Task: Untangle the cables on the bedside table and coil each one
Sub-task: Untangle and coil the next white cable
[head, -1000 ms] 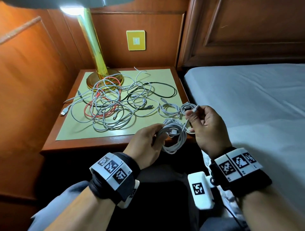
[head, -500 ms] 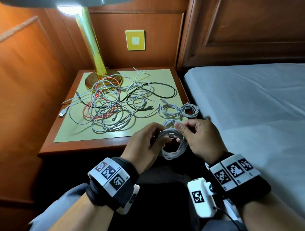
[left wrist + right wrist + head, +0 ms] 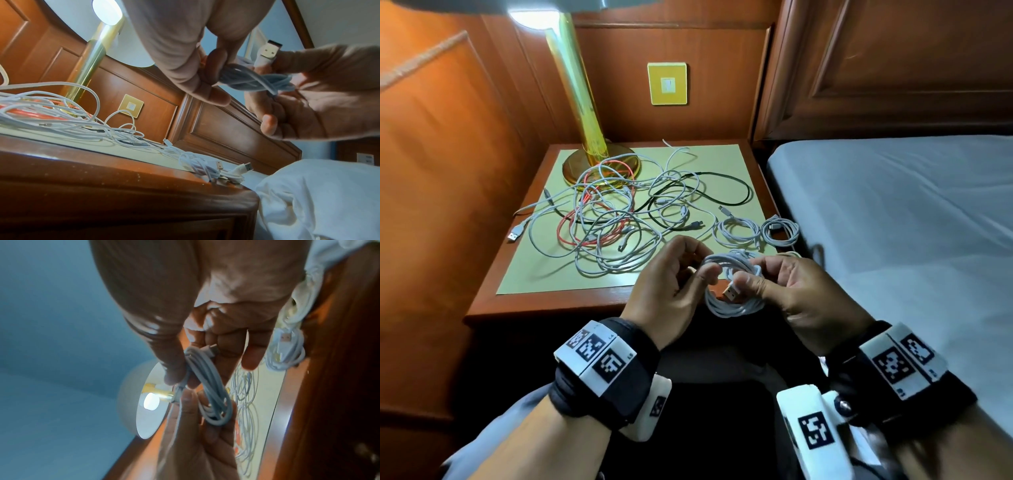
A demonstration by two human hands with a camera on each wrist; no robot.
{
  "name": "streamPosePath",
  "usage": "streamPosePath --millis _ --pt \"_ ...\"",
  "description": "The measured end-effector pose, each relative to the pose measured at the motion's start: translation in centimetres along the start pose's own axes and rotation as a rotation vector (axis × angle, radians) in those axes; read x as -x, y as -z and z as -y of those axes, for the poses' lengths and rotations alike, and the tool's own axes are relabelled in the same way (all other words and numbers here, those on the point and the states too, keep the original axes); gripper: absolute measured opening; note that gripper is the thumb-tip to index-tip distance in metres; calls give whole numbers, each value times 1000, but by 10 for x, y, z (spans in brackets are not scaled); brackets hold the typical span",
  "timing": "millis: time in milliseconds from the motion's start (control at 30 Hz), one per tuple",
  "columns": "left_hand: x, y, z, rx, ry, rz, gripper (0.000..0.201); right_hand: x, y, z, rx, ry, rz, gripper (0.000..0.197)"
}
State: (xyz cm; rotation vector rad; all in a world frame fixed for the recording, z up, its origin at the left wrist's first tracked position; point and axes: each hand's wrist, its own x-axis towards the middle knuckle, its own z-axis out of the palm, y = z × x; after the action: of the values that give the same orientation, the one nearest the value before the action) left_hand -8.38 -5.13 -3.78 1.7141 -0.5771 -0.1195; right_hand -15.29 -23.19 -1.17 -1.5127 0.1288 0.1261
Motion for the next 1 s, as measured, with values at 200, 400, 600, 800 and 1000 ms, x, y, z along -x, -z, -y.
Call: streamPosePath --millis 200,400,600,800,1000 --pt "-2 0 4 12 29 -12 10 -1 0 -4 -110 -58 -53 34" --pt "-1 -2 9 4 60 -34 11 -3 6 -6 222 46 -181 37" --pt "0 -5 8 3 88 1 11 -4 3 -5 169 32 -212 23" --pt "4 -6 15 -255 -13 -22 12 -6 1 -15 481 16 -215 14" --pt "3 -8 15 -233 -81 -55 15 -5 -3 -10 321 -46 -177 17"
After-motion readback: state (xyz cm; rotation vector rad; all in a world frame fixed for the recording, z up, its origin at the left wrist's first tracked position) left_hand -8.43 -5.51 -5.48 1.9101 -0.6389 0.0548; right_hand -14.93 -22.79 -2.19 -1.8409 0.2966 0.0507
